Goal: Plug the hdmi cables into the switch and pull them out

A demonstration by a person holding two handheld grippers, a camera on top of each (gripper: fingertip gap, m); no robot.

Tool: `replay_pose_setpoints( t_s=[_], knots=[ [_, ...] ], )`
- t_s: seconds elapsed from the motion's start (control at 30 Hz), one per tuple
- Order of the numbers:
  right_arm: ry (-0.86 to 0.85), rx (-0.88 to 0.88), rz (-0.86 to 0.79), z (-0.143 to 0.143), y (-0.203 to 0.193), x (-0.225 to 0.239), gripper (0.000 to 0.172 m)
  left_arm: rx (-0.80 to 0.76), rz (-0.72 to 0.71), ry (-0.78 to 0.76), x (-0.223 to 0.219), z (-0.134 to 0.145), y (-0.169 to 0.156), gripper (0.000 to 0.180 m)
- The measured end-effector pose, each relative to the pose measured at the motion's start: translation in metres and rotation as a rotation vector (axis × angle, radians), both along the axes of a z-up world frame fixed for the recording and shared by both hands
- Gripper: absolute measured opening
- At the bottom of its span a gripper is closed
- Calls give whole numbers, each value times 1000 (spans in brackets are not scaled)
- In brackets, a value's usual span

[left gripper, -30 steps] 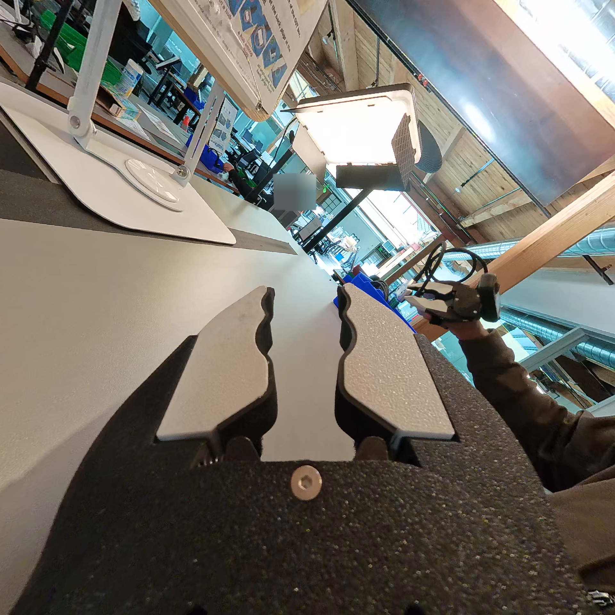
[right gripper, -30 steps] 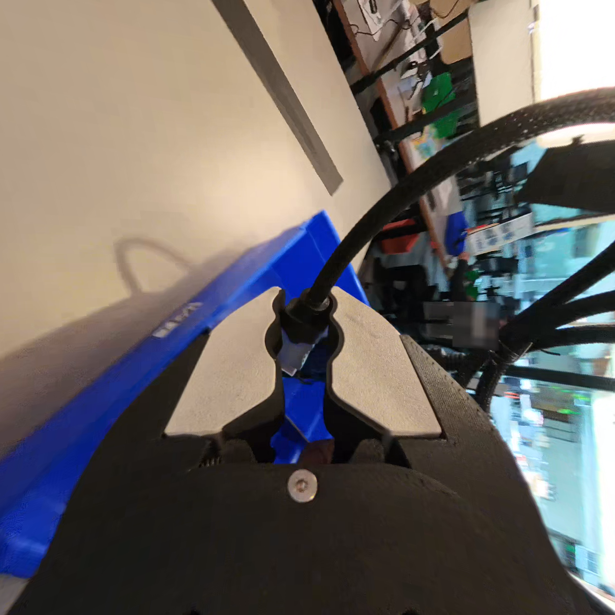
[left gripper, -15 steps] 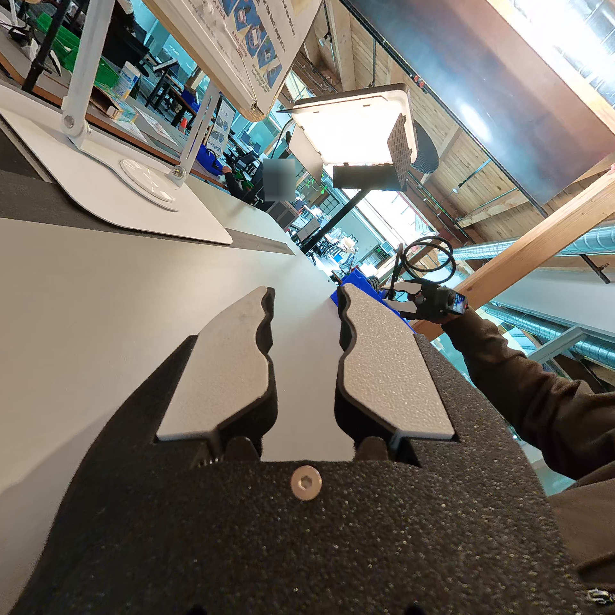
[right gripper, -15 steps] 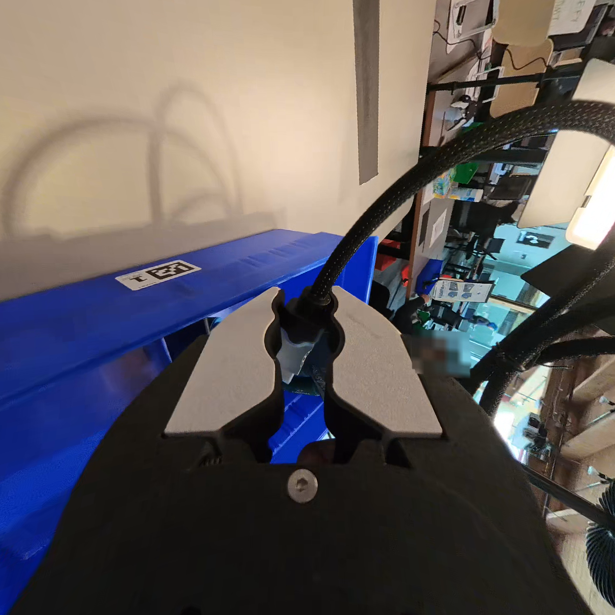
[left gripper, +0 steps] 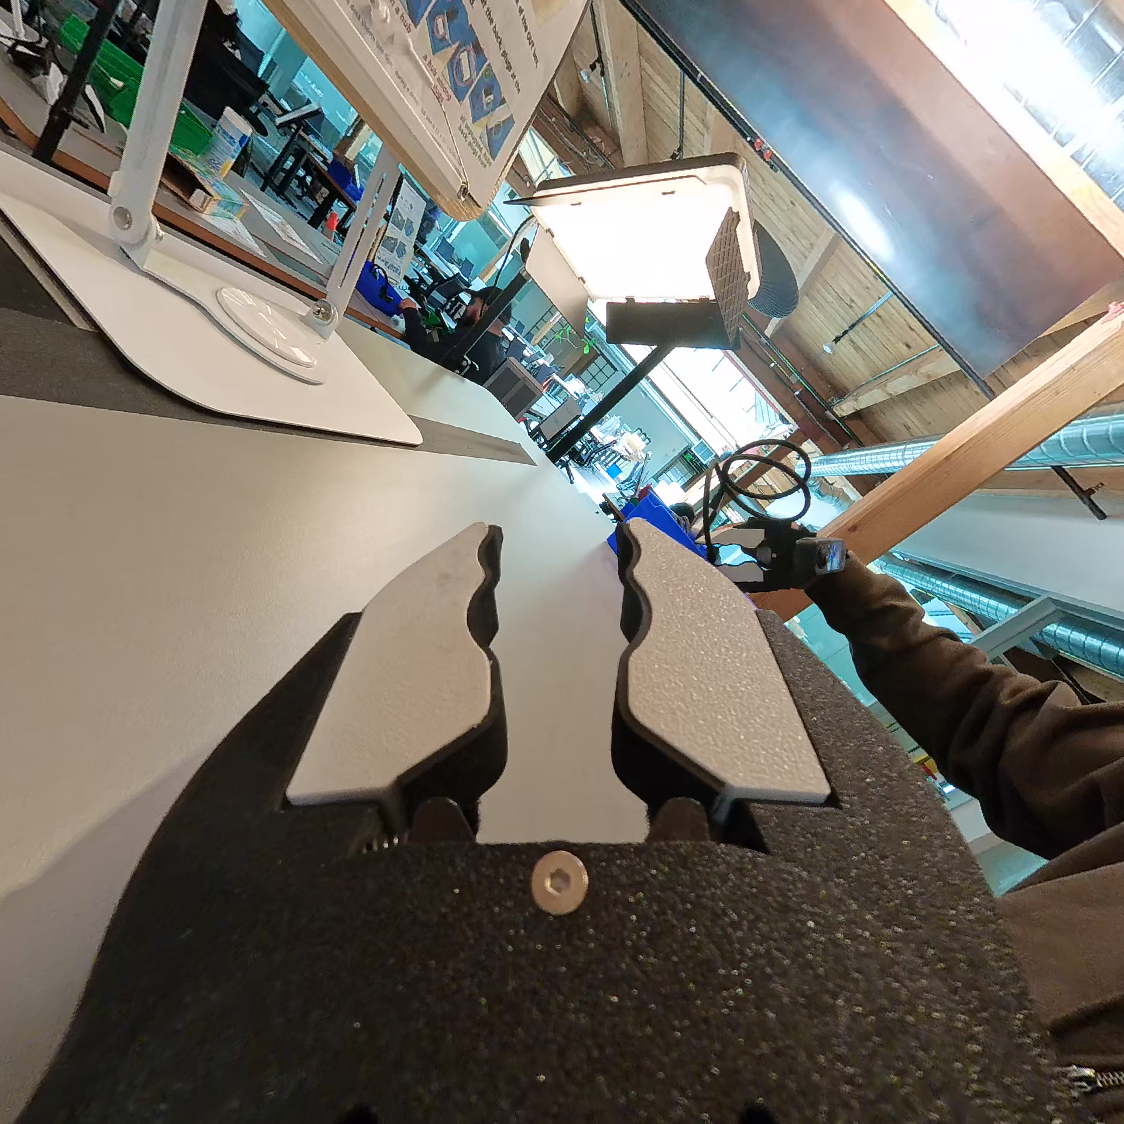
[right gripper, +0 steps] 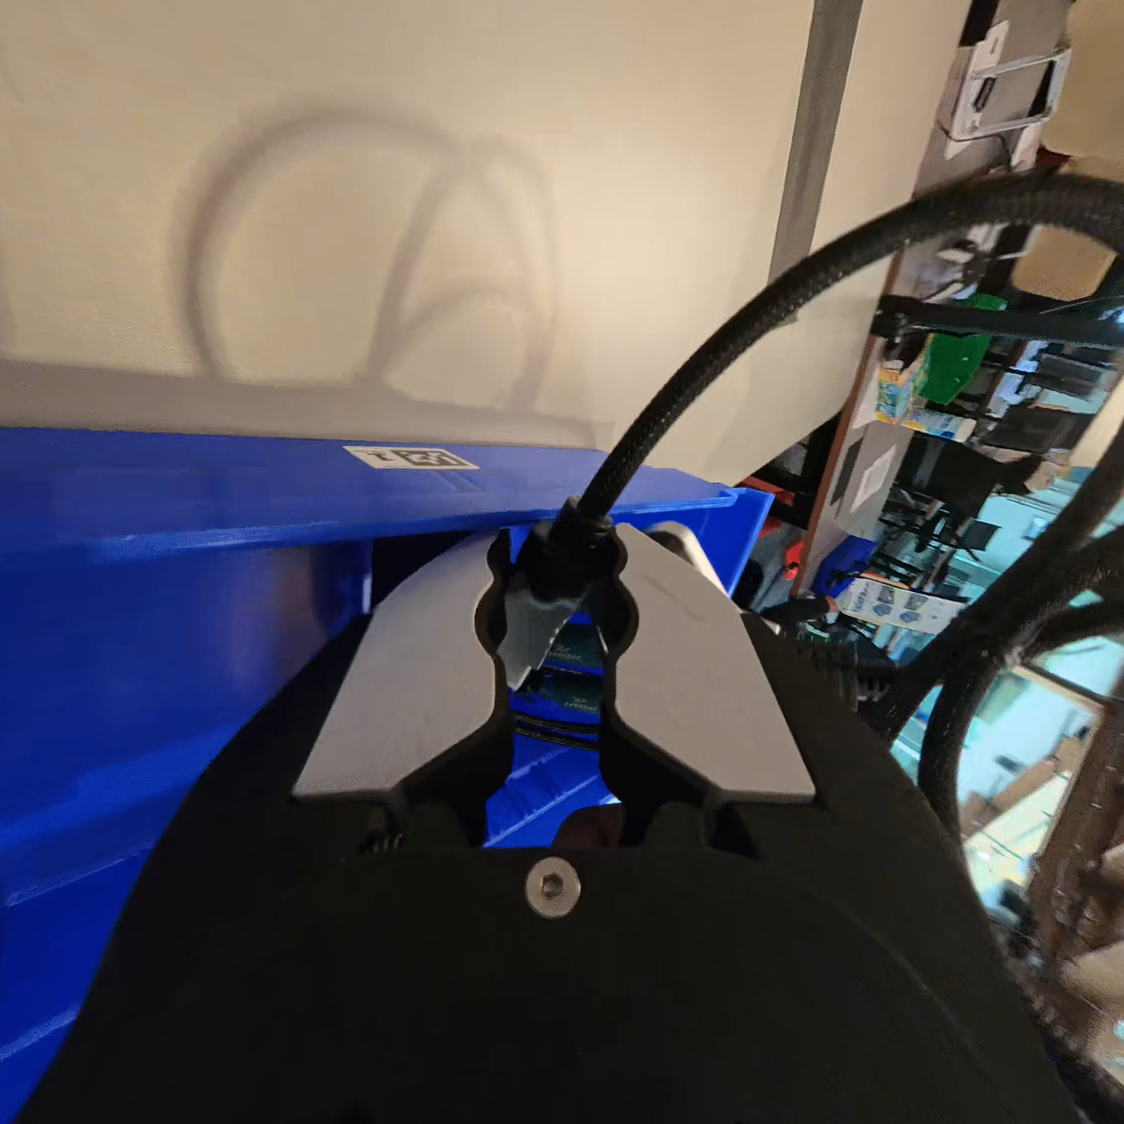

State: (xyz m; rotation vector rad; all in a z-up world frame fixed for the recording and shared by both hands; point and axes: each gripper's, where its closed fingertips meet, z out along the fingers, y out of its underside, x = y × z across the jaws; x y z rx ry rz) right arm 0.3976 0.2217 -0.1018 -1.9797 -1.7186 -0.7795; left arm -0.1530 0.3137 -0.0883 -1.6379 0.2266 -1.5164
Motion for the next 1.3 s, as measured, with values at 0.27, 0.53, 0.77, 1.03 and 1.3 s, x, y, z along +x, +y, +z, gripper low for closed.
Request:
replay_pose_setpoints(
  t_s=[0.27, 0.53, 0.77, 1.03, 1.3],
  knots=[
    [132, -232, -156, 3, -33, 18, 44, 1, -2, 1, 0, 0, 0, 37],
    [319, -65, -388, 23, -75, 29, 58, 2, -3, 2, 0, 0, -1, 37],
    [1260, 146, -648, 49, -125, -70, 68, 40, -8, 33, 7, 1, 1, 37],
    [1451, 269, -626, -12, -136, -186, 55, 363, 27, 215, 52, 18, -21, 33],
    [1457, 361, -559, -15, -132, -198, 32, 565, 242, 281, 70, 29, -112, 34]
  ],
)
